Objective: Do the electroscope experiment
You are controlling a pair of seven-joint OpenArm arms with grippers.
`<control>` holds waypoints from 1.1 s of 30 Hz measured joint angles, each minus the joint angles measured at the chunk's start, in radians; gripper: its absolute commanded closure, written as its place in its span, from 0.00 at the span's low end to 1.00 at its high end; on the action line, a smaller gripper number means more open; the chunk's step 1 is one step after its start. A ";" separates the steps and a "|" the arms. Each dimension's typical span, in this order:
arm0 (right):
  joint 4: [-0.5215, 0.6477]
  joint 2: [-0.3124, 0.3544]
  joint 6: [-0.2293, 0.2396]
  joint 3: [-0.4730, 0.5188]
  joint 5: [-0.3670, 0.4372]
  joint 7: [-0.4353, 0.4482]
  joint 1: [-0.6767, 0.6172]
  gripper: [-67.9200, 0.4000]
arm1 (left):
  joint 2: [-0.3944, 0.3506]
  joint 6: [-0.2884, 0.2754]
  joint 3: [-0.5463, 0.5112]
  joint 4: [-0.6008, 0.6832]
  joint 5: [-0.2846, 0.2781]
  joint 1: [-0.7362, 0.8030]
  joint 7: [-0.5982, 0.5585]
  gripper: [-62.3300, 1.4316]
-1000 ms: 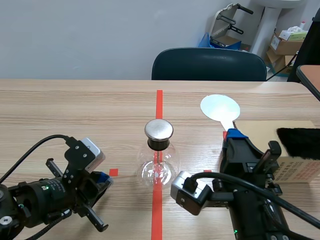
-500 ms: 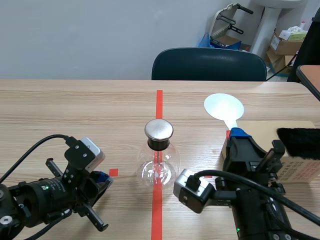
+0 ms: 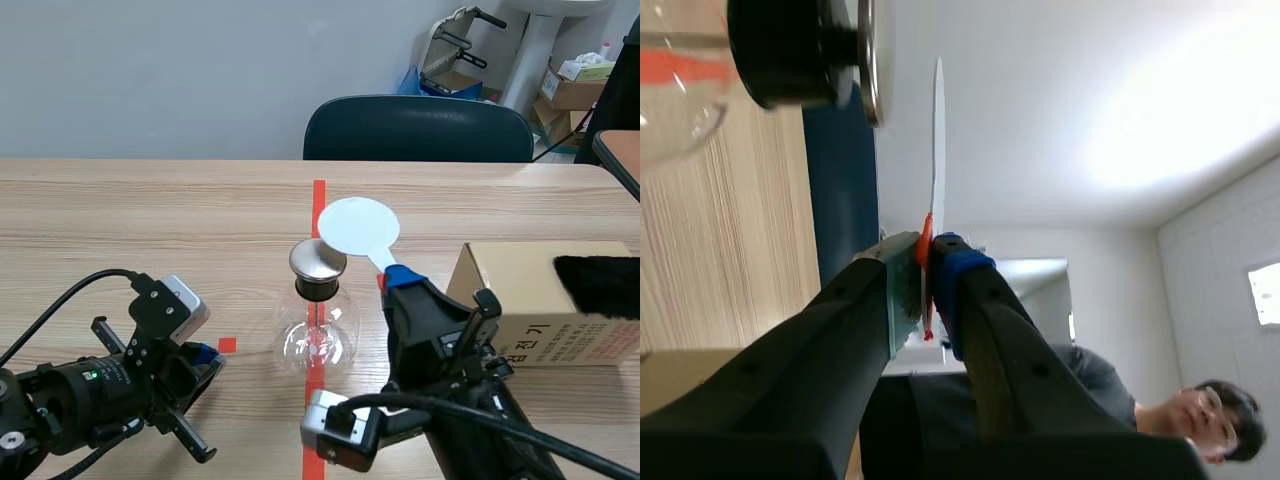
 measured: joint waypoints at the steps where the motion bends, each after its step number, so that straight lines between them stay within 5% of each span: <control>1: 0.000 0.000 0.000 0.000 0.000 0.019 0.000 0.98 | 0.000 0.000 0.000 0.000 0.000 0.000 0.000 0.87; 11: 0.000 0.000 0.000 0.000 0.000 0.138 0.000 0.98 | 0.000 0.000 0.000 0.000 0.000 0.000 0.000 0.87; 33: 0.000 0.000 0.000 0.000 0.000 0.139 0.000 0.98 | 0.000 0.000 0.000 0.000 0.000 0.000 0.000 0.87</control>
